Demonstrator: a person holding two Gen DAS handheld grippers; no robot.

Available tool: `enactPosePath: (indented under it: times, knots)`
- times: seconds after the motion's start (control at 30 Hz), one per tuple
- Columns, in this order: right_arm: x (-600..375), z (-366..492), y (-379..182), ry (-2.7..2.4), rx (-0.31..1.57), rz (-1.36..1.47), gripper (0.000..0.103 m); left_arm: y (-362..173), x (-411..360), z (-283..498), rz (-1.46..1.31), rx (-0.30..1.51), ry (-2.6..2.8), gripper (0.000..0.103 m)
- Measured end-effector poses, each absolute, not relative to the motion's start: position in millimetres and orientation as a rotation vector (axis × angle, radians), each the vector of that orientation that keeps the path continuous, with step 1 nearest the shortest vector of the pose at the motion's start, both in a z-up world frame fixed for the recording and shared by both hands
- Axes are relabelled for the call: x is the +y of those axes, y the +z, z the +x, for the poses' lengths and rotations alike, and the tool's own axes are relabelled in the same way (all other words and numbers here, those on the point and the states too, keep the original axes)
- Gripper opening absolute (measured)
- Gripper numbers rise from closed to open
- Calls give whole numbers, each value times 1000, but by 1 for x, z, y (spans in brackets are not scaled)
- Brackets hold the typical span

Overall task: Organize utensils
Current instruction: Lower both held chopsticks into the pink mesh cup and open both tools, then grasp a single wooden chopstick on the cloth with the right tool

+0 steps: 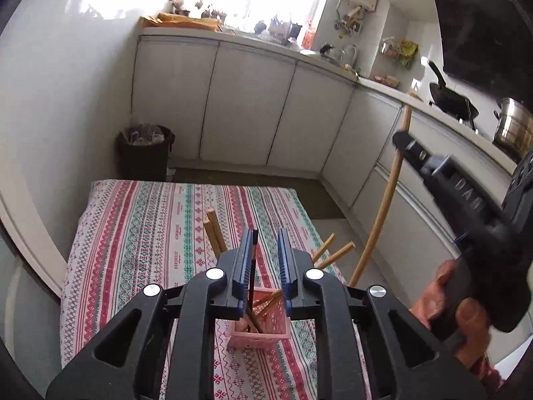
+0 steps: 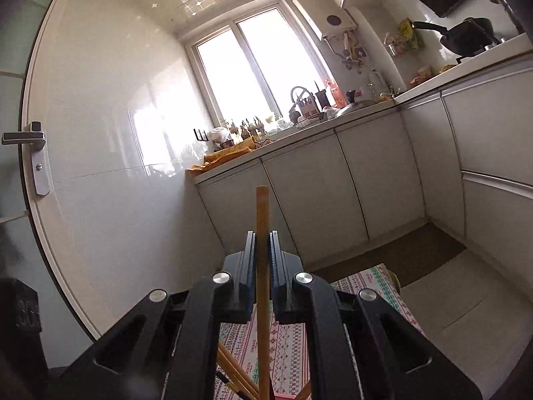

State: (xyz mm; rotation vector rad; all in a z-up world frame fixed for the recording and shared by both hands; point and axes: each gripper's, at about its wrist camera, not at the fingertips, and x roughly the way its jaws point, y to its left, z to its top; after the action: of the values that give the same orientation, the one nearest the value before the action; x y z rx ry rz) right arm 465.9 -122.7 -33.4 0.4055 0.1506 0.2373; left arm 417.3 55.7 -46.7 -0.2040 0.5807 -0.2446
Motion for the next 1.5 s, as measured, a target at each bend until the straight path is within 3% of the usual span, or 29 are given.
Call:
enactPosePath:
  times: [0.07,0.13,0.37,0.43,0.5,0.53,0.6,0.97,1.2,1.5]
  knots:
    - [-119,468,-34,231,134,405,8,-29,72,407,-259,528,-220,29]
    - [-114,473,-34,221,113,402,8,-16,89,395,-317,476,-215,32]
    - [-86,481,-61,188,48,315,8,-7,120,388,-392,434,-178,32]
    - [-77,483,-82,187,70,284,12,-8,124,391,-396,448,-173,32]
    - [-71,482,-100,171,111,248,38,-11,128,393,-403,458,-169,32]
    - [-71,481,-102,162,115,242,42,-11,130,393,-407,464,-172,32]
    - [-75,474,-100,153,106,250,63,-11,134,392,-411,463,-163,32]
    - [-100,425,-36,39,52,176,84,-7,138,383,-438,503,-171,36]
    - [-146,410,-15,-30,200,219,85,12,134,363,-436,463,-203,39]
    - [-188,423,-55,-27,469,363,86,11,142,360,-430,460,-176,46]
